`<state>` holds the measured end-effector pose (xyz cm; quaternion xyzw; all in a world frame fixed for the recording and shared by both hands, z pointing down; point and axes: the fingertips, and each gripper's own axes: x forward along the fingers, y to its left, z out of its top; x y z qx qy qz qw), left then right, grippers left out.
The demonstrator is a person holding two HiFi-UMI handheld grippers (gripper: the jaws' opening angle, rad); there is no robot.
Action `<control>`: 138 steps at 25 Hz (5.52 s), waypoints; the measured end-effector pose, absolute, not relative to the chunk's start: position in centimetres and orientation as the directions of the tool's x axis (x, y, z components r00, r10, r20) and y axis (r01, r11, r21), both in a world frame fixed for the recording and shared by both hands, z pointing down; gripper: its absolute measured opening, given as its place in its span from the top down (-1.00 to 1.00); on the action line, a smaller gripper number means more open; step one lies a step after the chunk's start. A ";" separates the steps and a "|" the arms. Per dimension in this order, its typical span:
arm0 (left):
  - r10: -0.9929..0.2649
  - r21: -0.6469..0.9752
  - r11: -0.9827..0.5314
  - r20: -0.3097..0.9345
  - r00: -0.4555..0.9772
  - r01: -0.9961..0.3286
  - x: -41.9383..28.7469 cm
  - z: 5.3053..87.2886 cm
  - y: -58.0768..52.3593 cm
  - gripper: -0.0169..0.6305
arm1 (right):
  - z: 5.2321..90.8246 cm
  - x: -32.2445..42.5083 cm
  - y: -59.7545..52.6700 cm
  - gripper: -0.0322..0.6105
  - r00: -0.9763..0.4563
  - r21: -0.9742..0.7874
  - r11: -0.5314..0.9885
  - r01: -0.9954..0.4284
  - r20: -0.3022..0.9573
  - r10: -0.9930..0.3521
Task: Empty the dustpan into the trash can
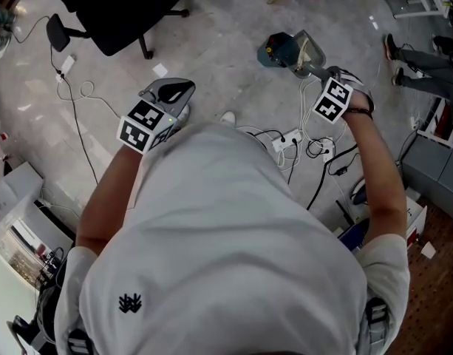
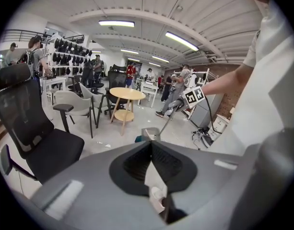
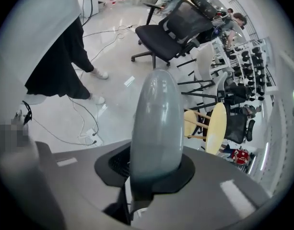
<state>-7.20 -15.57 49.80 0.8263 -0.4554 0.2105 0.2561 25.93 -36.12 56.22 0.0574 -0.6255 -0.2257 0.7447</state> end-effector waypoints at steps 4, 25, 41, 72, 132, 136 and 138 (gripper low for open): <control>-0.650 0.238 -0.443 0.579 0.492 -0.864 -8.1 50.1 -14.6 0.77 | 56.7 24.9 -35.6 0.64 0.138 0.360 0.853 0.378 0.889 -0.437; -0.644 0.252 -0.440 0.581 0.499 -0.862 -9.6 50.8 -13.1 0.78 | 58.2 24.3 -33.9 0.64 0.260 0.236 0.628 0.741 0.762 -0.593; -0.626 0.264 -0.471 0.572 0.530 -0.842 -8.9 51.1 -14.2 0.78 | 56.9 23.9 -34.7 0.64 0.275 0.159 0.494 0.855 0.669 -0.691; -0.611 0.271 -0.505 0.559 0.561 -0.820 -9.7 51.6 -14.5 0.78 | 55.8 22.3 -32.8 0.64 0.323 0.178 0.585 0.792 0.690 -0.648; -0.328 0.208 -0.844 0.528 0.783 -0.494 -10.1 49.6 -12.0 0.78 | 47.6 27.8 -8.3 0.64 0.017 0.146 0.189 -0.971 0.832 -0.554; -0.350 0.218 -0.826 0.522 0.778 -0.519 -11.5 50.0 -11.6 0.78 | 45.8 26.7 -9.4 0.64 0.007 0.137 0.157 -0.978 0.773 -0.634; -0.360 0.223 -0.816 0.526 0.770 -0.533 -12.1 50.3 -11.2 0.78 | 45.1 26.3 -9.8 0.64 0.003 0.138 0.155 -0.978 0.754 -0.657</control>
